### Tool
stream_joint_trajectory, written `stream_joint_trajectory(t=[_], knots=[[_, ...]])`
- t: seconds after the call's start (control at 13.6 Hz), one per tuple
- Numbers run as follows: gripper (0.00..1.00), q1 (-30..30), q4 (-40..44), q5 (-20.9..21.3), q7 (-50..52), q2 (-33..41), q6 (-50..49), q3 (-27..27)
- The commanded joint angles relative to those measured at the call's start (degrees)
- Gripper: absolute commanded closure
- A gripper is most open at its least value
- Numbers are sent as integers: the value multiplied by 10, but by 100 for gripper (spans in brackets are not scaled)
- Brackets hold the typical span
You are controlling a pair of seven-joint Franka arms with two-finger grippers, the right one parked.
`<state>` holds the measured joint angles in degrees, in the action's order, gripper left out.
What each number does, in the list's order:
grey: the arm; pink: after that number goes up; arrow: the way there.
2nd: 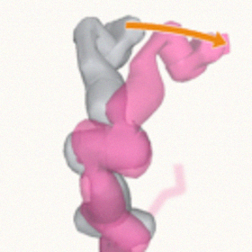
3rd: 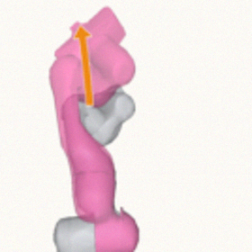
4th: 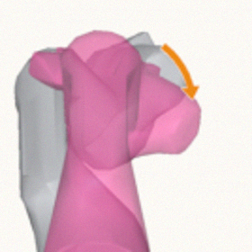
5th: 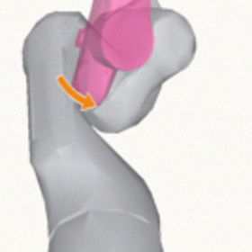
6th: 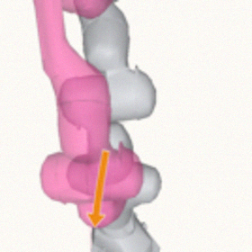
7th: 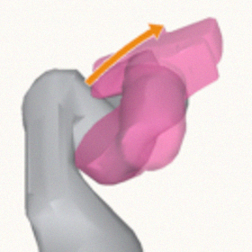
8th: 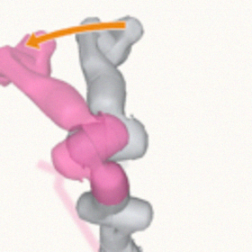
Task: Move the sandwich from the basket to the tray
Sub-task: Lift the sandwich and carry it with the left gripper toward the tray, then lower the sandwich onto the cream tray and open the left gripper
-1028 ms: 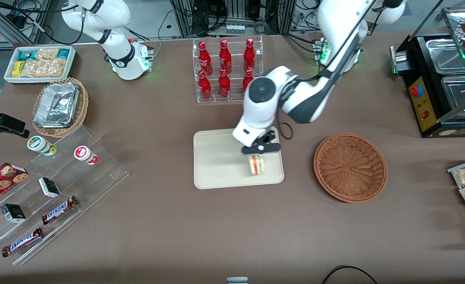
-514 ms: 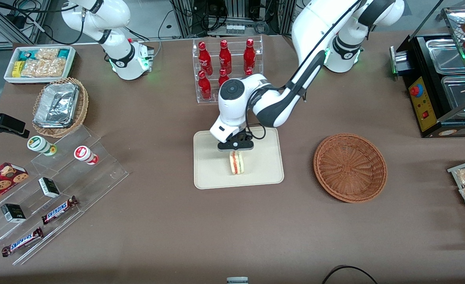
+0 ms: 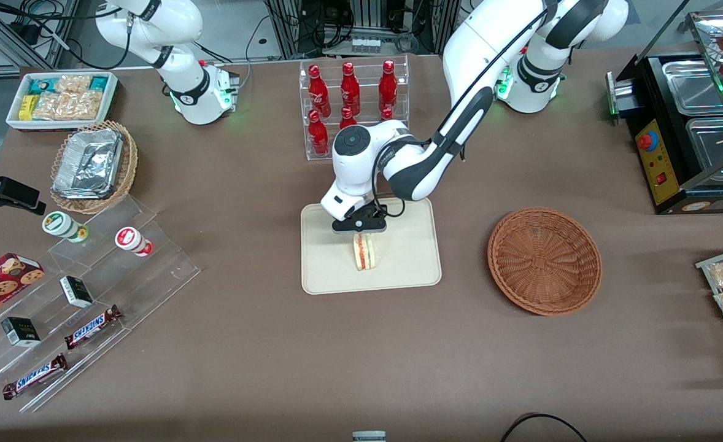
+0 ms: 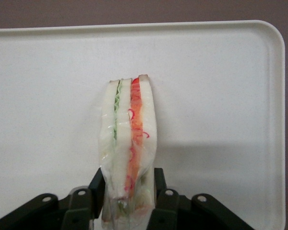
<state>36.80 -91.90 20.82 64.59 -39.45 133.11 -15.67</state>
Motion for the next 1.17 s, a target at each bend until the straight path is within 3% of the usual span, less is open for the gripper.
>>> stream_joint_trajectory(t=[0.0, 0.29, 0.51, 0.66, 1.1], knots=[[0, 7, 11, 9, 16, 14, -11, 7], [0, -11, 15, -15, 15, 97, -106, 8], [0, -56, 15, -56, 15, 178, -178, 9], [0, -116, 14, -75, 1, 231, -233, 6], [0, -267, 4, -173, -259, 347, -362, 7]])
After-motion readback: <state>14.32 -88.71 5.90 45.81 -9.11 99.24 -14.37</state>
